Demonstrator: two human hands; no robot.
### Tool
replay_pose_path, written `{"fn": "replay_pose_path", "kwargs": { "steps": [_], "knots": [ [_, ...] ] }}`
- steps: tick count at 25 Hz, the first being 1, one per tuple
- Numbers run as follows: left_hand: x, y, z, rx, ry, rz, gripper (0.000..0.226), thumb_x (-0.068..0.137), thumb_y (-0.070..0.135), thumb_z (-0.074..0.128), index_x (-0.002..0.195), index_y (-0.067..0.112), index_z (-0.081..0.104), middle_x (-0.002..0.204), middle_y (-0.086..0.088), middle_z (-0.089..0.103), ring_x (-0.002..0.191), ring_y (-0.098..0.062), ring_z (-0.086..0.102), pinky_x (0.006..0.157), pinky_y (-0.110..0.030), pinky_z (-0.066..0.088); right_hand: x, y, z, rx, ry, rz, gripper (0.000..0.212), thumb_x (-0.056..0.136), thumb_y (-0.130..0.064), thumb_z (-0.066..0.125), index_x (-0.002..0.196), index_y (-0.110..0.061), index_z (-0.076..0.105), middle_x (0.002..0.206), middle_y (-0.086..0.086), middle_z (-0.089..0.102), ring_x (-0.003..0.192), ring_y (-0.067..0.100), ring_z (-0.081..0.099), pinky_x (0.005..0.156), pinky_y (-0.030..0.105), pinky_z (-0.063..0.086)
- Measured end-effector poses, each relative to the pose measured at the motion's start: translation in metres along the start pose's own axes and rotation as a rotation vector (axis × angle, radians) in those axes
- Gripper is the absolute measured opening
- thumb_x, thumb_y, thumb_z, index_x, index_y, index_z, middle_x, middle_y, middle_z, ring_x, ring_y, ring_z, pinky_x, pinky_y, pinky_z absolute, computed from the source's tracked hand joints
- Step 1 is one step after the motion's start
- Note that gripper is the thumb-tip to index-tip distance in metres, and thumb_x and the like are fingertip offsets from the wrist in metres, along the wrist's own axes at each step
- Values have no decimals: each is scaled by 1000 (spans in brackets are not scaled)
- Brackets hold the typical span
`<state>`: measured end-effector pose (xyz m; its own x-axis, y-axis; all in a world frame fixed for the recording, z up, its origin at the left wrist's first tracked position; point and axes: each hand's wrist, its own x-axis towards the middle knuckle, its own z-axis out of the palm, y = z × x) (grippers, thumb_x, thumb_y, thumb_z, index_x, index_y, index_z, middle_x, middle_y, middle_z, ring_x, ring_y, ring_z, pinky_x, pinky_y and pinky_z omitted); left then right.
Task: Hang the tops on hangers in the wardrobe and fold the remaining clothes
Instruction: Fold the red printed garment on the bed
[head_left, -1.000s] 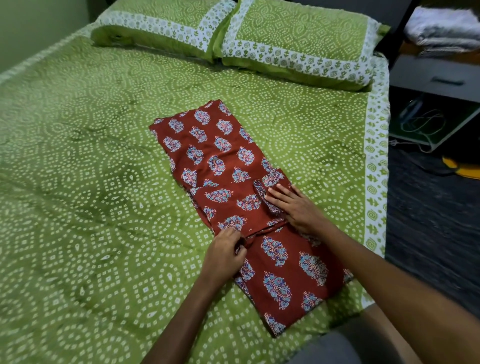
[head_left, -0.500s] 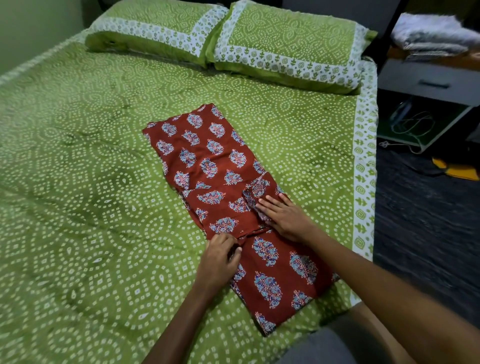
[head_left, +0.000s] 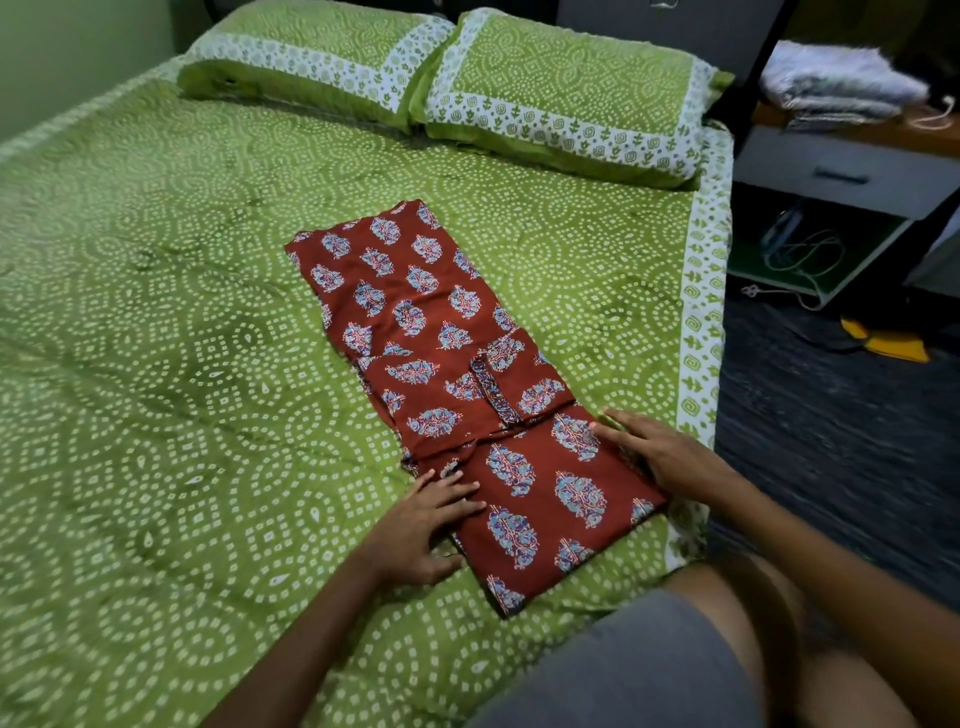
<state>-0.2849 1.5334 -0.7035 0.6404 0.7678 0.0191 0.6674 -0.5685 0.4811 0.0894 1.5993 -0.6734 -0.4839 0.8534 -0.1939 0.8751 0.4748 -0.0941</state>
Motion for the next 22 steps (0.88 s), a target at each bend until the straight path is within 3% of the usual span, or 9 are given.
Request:
{"fn": "replay_pose_path", "kwargs": {
  "steps": [2, 4, 7, 9, 11, 13, 17, 19, 22],
  "knots": [
    [4, 7, 4, 118, 6, 83, 64, 72, 54, 57, 130, 29, 49, 140, 5, 47, 136, -12, 31, 115, -41, 11, -3, -1, -3, -152, 94, -116, 55, 91, -23, 42, 142, -35, 30, 148, 7, 37, 131, 30, 41, 103, 47, 39],
    [7, 22, 14, 182, 42, 128, 54, 69, 41, 56, 122, 28, 52, 130, 4, 57, 127, -12, 41, 110, -42, 19, -3, -3, 0, -157, 134, -163, 46, 87, -25, 39, 130, -39, 49, 147, 5, 33, 137, 34, 28, 111, 53, 24],
    [9, 40, 29, -82, 311, -32, 39, 66, 15, 48, 102, 28, 58, 102, 11, 67, 102, -6, 55, 95, -38, 39, 7, -10, -10, 268, 26, -10, 32, 88, -14, 57, 110, -36, 62, 148, -11, 22, 143, 19, 1, 117, 48, -1],
    [17, 53, 12, -601, 541, -363, 27, 72, 6, 54, 88, 24, 65, 88, 16, 69, 84, -2, 61, 80, -29, 50, 26, -20, -42, 711, -53, 74, 22, 88, -7, 58, 100, -20, 69, 133, -15, 45, 135, 9, 30, 115, 41, 21],
    [35, 54, -19, -1046, 731, -662, 21, 83, 1, 60, 84, 21, 67, 75, 14, 71, 72, -5, 62, 68, -21, 53, 58, -34, -76, 1195, -20, 159, 15, 90, -3, 55, 91, -8, 69, 99, -10, 70, 88, 1, 63, 78, 23, 52],
    [53, 32, -47, -1147, 870, -929, 9, 90, 8, 58, 89, 13, 66, 78, 7, 71, 70, -13, 60, 61, -18, 52, 99, -44, -82, 1382, 136, 348, 17, 91, -7, 56, 78, -11, 66, 66, -11, 68, 62, 4, 60, 58, 19, 46],
    [63, -2, -66, -845, 714, -1278, 37, 89, 34, 60, 110, 3, 58, 108, -12, 64, 97, -26, 60, 78, -30, 46, 146, -57, -39, 1195, 338, 810, 24, 87, -25, 62, 67, -12, 57, 73, 5, 60, 79, 22, 57, 62, 29, 39],
    [62, 3, -61, -1038, 626, -1258, 41, 89, 34, 61, 114, 2, 57, 104, -11, 63, 89, -24, 61, 68, -25, 48, 143, -61, -27, 1084, 357, 869, 33, 86, -40, 62, 81, -8, 58, 88, 9, 60, 88, 25, 57, 72, 32, 42],
    [68, 16, -52, -1290, 487, -1220, 37, 85, 23, 67, 114, 3, 58, 104, -12, 65, 78, -22, 63, 58, -24, 52, 137, -69, -23, 861, 184, 822, 56, 73, -53, 70, 100, -4, 65, 99, 9, 65, 94, 27, 62, 81, 33, 49]
  ]
}}
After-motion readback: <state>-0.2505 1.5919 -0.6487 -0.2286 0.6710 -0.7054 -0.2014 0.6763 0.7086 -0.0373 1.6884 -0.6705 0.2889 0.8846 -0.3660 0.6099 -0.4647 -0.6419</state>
